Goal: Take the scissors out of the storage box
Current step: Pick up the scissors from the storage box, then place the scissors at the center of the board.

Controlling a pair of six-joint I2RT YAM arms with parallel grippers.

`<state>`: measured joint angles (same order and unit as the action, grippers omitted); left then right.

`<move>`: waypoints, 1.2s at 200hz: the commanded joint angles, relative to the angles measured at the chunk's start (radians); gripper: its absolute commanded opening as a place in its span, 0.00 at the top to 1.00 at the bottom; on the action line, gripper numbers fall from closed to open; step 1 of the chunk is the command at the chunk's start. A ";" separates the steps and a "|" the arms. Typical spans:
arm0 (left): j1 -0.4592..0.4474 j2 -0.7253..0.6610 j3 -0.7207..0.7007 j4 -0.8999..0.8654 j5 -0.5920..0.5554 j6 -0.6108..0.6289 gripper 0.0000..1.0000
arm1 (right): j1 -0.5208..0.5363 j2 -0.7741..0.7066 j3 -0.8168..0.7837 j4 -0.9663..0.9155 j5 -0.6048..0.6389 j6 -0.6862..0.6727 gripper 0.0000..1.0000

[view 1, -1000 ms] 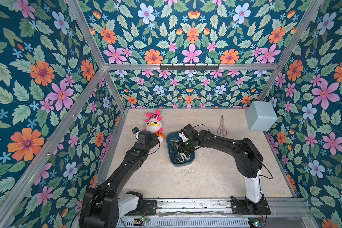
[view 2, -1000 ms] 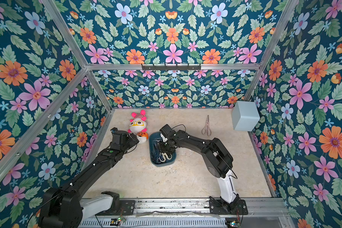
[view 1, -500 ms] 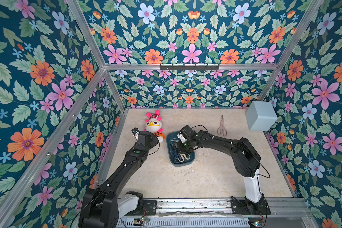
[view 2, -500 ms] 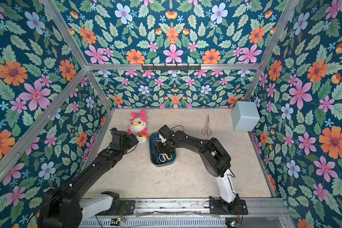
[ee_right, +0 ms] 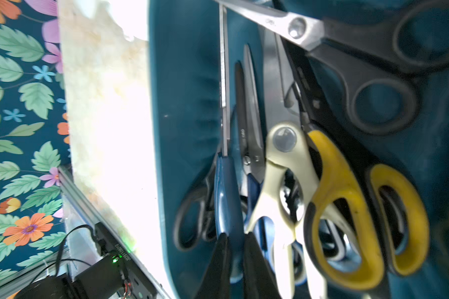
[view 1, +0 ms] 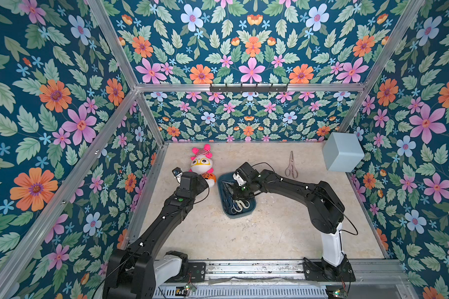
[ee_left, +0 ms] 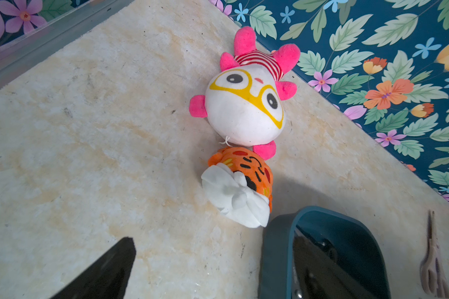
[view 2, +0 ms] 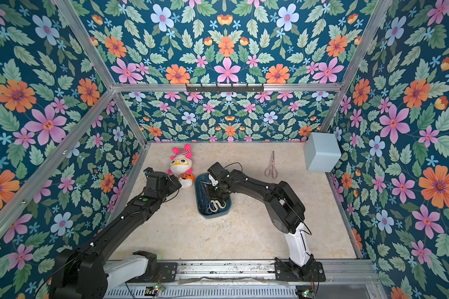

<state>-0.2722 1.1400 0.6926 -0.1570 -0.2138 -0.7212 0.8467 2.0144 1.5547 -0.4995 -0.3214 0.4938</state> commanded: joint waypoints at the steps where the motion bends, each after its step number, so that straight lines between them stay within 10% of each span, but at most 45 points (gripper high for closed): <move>1: 0.001 -0.005 0.008 -0.012 -0.017 0.018 0.01 | 0.002 -0.028 0.030 -0.047 0.045 -0.036 0.96; 98: 0.001 0.024 0.051 -0.016 0.006 0.037 0.01 | -0.103 -0.191 -0.001 -0.095 0.056 -0.051 0.97; 240: 0.001 0.145 0.127 0.025 0.198 0.044 0.01 | -0.582 -0.178 -0.086 -0.021 0.027 -0.167 0.97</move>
<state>-0.2722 1.2758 0.8097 -0.1482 -0.0608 -0.6949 0.2920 1.7992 1.4487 -0.5602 -0.2733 0.3683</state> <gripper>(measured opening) 0.994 0.134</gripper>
